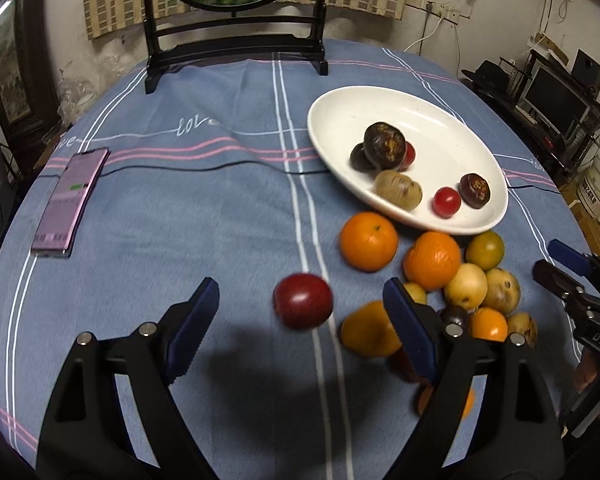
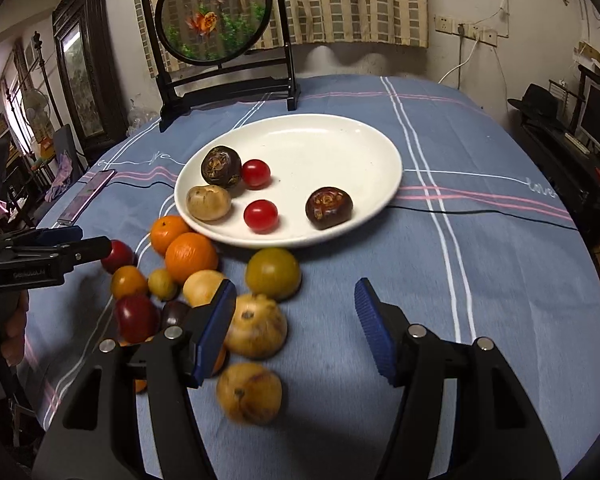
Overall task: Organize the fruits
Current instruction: 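Grasp the dark red plum with the left tool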
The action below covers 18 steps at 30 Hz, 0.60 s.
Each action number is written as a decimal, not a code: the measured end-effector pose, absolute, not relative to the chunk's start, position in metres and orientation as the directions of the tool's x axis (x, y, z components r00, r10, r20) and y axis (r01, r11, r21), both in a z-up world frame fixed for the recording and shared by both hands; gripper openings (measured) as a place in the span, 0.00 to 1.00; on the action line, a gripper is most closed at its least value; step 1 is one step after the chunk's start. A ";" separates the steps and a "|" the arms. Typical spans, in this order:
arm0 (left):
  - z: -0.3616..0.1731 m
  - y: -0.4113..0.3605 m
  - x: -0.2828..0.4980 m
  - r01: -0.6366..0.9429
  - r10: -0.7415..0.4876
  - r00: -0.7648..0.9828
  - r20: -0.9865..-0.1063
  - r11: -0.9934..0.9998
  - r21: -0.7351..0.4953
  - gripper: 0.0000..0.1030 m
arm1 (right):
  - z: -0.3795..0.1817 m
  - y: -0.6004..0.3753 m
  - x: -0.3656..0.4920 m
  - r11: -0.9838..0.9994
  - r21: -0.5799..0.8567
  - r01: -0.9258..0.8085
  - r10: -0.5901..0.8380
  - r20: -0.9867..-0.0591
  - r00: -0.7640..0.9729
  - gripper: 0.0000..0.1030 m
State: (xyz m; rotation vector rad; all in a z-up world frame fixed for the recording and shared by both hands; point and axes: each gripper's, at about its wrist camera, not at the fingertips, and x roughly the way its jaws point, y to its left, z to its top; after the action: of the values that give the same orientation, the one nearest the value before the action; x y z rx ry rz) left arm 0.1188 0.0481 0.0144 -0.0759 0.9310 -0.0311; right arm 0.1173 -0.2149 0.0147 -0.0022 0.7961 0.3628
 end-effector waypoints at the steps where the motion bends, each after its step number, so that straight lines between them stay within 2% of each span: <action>1: 0.013 0.049 0.117 -0.005 -0.062 0.595 -0.801 0.997 -0.081 0.83 | 0.017 -0.216 0.113 0.939 0.131 -0.318 0.316 -0.693 0.648 0.60; 4: 0.007 0.052 0.113 0.003 -0.075 0.589 -0.805 0.996 -0.091 0.83 | 0.021 -0.219 0.102 0.940 0.128 -0.316 0.315 -0.680 0.662 0.60; 8: -0.002 0.060 0.112 -0.035 -0.024 0.587 -0.810 0.998 -0.056 0.83 | 0.021 -0.222 0.088 0.938 0.118 -0.327 0.317 -0.677 0.664 0.61; 18: -0.019 0.063 0.122 -0.016 -0.053 0.567 -0.822 0.997 -0.076 0.83 | 0.005 -0.221 0.082 0.938 0.124 -0.323 0.310 -0.712 0.630 0.61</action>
State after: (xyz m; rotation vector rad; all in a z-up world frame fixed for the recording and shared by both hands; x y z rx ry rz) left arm 0.1223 0.0631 -0.0186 -0.0778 0.9678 -0.0220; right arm 0.0822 -0.2211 0.0046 -0.0158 0.8117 0.3624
